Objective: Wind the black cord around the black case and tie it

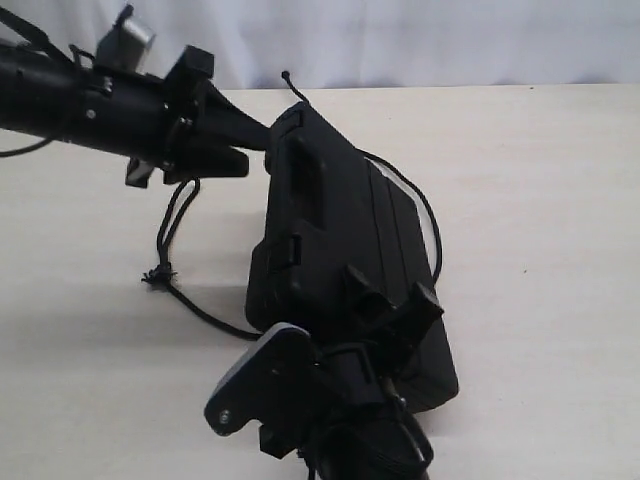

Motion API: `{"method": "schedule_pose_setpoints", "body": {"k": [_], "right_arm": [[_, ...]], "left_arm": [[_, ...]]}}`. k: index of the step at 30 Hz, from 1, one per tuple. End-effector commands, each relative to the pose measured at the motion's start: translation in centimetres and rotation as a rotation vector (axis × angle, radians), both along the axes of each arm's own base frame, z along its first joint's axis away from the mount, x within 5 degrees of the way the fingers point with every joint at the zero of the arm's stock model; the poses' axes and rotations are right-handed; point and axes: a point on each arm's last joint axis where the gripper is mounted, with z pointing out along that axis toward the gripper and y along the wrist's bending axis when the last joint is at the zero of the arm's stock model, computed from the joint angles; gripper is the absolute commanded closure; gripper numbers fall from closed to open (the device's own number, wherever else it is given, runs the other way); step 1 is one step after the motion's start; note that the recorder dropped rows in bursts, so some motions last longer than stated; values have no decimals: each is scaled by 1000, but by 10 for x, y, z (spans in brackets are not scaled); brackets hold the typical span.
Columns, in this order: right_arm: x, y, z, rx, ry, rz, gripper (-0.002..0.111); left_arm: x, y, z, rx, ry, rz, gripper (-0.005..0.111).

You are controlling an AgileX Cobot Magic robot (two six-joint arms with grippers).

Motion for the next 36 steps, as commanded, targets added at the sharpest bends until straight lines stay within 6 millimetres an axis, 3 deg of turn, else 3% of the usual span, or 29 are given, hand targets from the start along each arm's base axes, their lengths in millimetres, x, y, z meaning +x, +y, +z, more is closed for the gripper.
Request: {"method": "schedule_pose_setpoints", "body": {"k": [1, 6, 14, 21, 30, 36], "right_arm": [[-3, 0, 16, 101, 57, 53, 104], [-5, -1, 31, 178, 101, 89, 104], [16, -10, 30, 282, 292, 49, 104], [24, -14, 28, 289, 307, 24, 104], [23, -12, 27, 292, 332, 41, 104], [23, -13, 27, 292, 333, 39, 104]], "left_arm": [[0, 31, 2, 159, -116, -89, 62], [-11, 61, -27, 606, -128, -304, 62], [-23, 74, -71, 791, -143, -149, 62], [-27, 75, -85, 786, -122, 34, 62], [-17, 44, -116, 731, -38, 108, 62], [-11, 47, -134, 786, -8, 205, 62]]}}
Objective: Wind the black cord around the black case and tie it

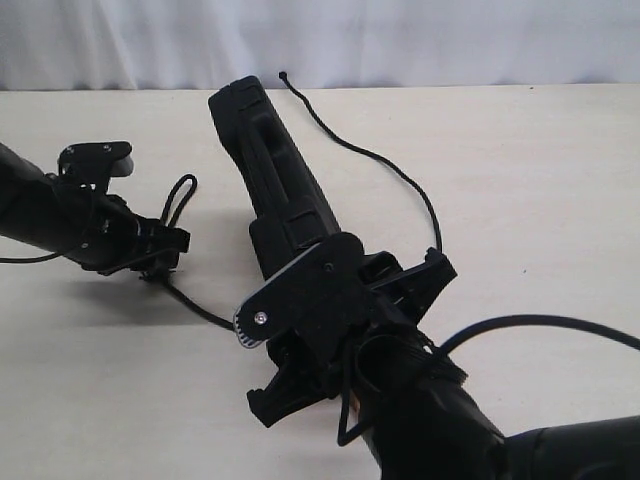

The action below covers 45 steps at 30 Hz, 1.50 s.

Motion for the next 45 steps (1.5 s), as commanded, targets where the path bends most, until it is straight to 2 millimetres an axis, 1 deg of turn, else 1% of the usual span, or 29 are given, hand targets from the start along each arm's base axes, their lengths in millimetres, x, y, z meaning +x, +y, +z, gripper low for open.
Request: {"method": "schedule_pose_setpoints", "body": {"k": [1, 6, 13, 16, 18, 19, 22, 26, 29, 34, 40, 43, 45], "right_arm": [[-2, 2, -4, 31, 72, 14, 104], [-3, 3, -5, 30, 78, 21, 104], [-3, 3, -5, 29, 77, 22, 104], [-3, 3, -5, 29, 77, 22, 104], [-3, 2, -5, 31, 83, 15, 104], [-3, 2, -5, 33, 87, 7, 104], [-2, 1, -5, 30, 75, -10, 104], [-1, -1, -4, 26, 60, -24, 104], [0, -2, -4, 28, 66, -34, 104], [5, -7, -6, 38, 91, -88, 104], [12, -11, -7, 48, 119, -114, 104], [15, -13, -8, 54, 134, -120, 104], [15, -13, -8, 47, 133, -115, 104]], "left_arm": [[4, 5, -8, 53, -25, 83, 62], [7, 7, -10, 68, -32, 90, 62], [-1, -2, -33, -4, 97, 44, 62], [-1, -2, -37, -10, 112, 45, 63], [-2, -3, -37, -16, 116, 44, 71], [-2, -4, -37, -31, 124, 45, 81], [-3, -6, -36, -70, 139, 58, 107], [-5, -9, -35, -88, 150, 24, 107], [-5, -11, -23, -76, 99, -59, 107], [-6, -12, 19, -2, -87, -260, 107], [-22, -12, 58, 29, -220, -337, 107], [-31, -11, 70, 48, -266, -334, 107], [-35, -10, 68, 39, -253, -311, 107]]}}
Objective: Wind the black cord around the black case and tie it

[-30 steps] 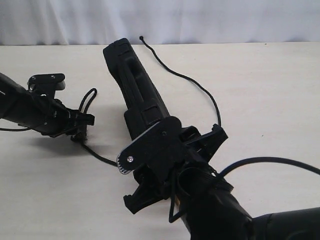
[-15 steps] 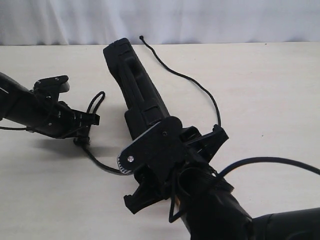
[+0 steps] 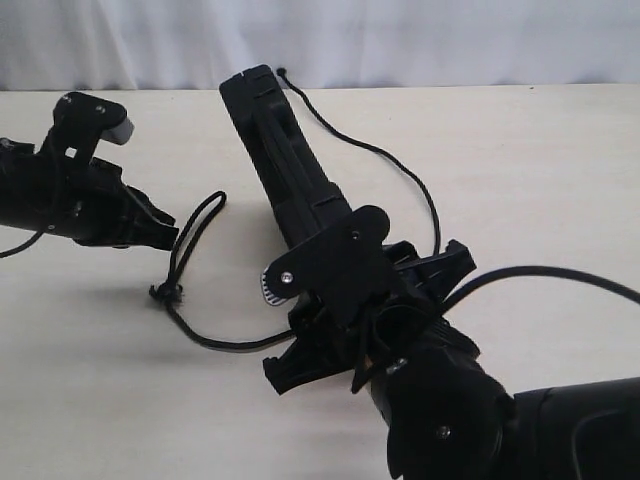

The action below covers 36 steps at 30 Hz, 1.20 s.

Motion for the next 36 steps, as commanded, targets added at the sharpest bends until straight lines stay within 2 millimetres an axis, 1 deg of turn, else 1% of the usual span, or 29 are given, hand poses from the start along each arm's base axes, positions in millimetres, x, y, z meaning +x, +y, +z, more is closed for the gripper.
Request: {"method": "schedule_pose_setpoints", "body": {"k": [1, 4, 6, 8, 9, 10, 11, 12, 14, 15, 16, 18, 19, 20, 21, 22, 24, 26, 27, 28, 30, 34, 36], "right_arm": [[-1, -1, -9, 12, 82, -7, 104], [-1, -1, -9, 9, 81, -5, 104], [-1, -1, -9, 9, 81, -5, 104], [-1, -1, -9, 11, 87, 0, 104], [-2, 0, -10, 17, 99, 12, 104], [-3, 1, -10, 19, 105, 18, 104], [-4, 2, -11, 26, 120, 34, 104], [-5, 3, -12, 30, 129, 43, 104], [-5, 4, -12, 33, 136, 49, 104], [-5, 4, -12, 33, 136, 49, 104], [-5, 4, -12, 33, 136, 49, 104], [-5, 4, -12, 33, 136, 49, 104], [-5, 4, -12, 30, 134, 51, 104], [-5, 4, -12, 22, 132, 57, 104], [-5, 4, -12, 22, 132, 57, 104], [-5, 4, -12, 22, 132, 57, 104], [-5, 4, -12, 20, 132, 58, 104], [-5, 4, -12, 9, 129, 66, 104], [-5, 4, -12, 4, 128, 70, 104], [-5, 4, -12, 2, 127, 71, 104], [-5, 4, -12, 2, 127, 71, 104], [-5, 4, -12, 0, 127, 72, 104], [-5, 4, -12, 0, 127, 72, 104]], "left_arm": [[-12, 1, 2, -18, 14, 33, 107], [-18, 1, -15, -45, 103, 81, 106], [-19, 1, -27, -44, 152, 90, 100], [-19, 0, -36, -51, 193, 91, 88], [-18, 0, -42, -57, 219, 95, 73], [-18, 0, -45, -54, 223, 106, 65], [-16, 2, -46, -40, 216, 120, 55], [-15, 3, -46, -29, 207, 129, 52], [-13, 5, -46, -32, 202, 176, 52], [-14, 3, -46, -40, 217, 206, 56], [-16, -2, -47, -28, 233, 191, 60], [-13, -21, -42, 29, 226, 109, 68], [-11, -30, -37, 80, 217, 57, 69], [-5, -36, -30, 145, 214, 46, 69], [-2, -36, -26, 177, 216, 54, 69], [3, -32, -20, 244, 233, 87, 69], [9, -18, -8, 401, 292, 194, 69], [10, -16, -5, 429, 313, 204, 69], [10, -18, -5, 385, 319, 224, 69], [10, -22, -9, 327, 320, 243, 69], [12, -26, -18, 272, 332, 267, 69], [15, -28, -40, 283, 390, 269, 69], [15, -29, -47, 279, 418, 278, 69]]}}
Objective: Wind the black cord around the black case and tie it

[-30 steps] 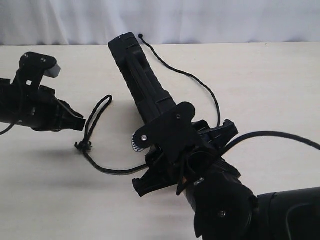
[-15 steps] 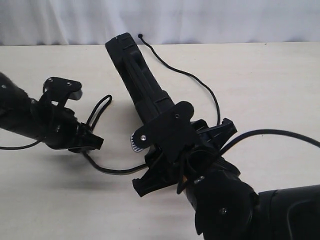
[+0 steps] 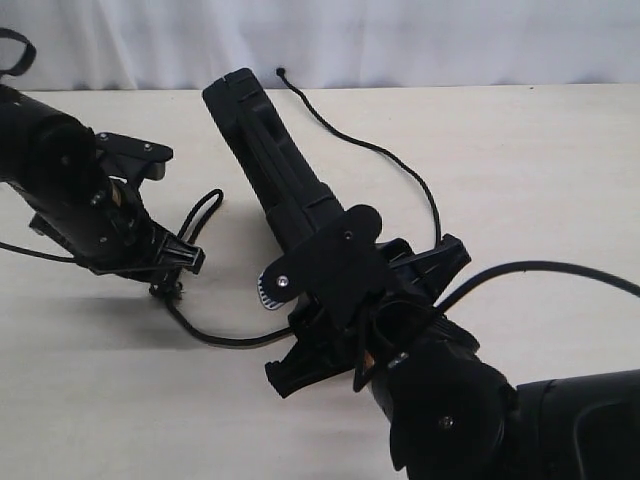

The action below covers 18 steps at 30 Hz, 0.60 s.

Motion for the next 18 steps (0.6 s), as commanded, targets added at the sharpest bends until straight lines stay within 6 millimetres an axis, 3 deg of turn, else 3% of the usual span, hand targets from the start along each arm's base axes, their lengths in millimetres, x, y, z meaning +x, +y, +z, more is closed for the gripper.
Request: {"method": "schedule_pose_setpoints", "body": {"k": [1, 13, 18], "right_arm": [[-6, 3, -11, 32, 117, 25, 104], [-6, 3, -11, 20, 113, 34, 104], [-6, 3, -11, 19, 112, 33, 104]], "left_arm": [[1, -5, -19, -34, 48, 51, 69], [12, -11, -29, -117, -33, 115, 69], [11, -11, -44, -101, 17, 117, 69]]}}
